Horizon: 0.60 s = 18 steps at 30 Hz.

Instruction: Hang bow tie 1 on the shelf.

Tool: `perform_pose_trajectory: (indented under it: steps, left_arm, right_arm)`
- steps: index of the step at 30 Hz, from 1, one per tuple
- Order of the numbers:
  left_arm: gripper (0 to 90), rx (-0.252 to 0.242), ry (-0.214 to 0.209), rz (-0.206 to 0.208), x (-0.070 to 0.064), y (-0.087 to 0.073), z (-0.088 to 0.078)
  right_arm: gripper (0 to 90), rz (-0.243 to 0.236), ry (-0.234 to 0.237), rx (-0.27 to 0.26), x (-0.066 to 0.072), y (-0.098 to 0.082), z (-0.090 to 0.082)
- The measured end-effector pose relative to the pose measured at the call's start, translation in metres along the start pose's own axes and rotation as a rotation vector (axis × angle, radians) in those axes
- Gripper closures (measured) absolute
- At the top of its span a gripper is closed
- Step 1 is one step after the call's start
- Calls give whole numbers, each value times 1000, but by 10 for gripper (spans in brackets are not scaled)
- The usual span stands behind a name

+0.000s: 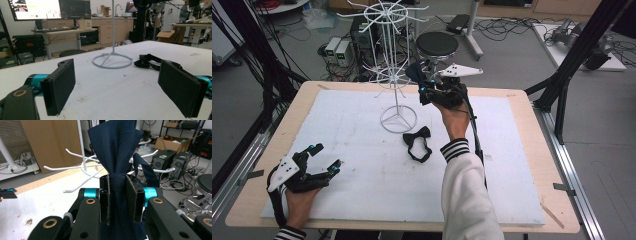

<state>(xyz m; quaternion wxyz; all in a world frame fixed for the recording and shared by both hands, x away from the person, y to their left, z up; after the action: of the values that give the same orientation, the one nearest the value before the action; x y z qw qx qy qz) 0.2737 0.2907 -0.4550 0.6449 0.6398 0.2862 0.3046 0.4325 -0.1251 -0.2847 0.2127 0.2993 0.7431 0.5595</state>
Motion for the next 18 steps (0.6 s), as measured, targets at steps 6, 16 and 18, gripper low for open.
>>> perform_pose_trajectory:
  steps: [6,16,18]
  left_arm:
    - [149,0,-1,2,0,0,0]
    - [149,-1,-3,3,0,0,0]
    - [149,-2,-2,3,0,0,0]
  right_arm:
    - [755,-18,-3,32,4,-2,3]
    - [755,-46,15,82,9,-5,6]
    - [754,-52,11,94,10,-5,7]
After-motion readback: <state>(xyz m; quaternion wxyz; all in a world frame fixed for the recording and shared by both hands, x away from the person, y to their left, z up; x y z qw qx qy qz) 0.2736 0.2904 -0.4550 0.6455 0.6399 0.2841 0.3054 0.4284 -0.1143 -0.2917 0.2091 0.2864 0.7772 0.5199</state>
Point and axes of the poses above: each handheld gripper's, and its own axes: z roughly forward along the jaws, y roughly out of its top, x roughly to its left, the point moved 1 cm from there along z, roughly forward along the jaws, and after that the axes turned 3 degrees about -y, right-handed, at the moved point
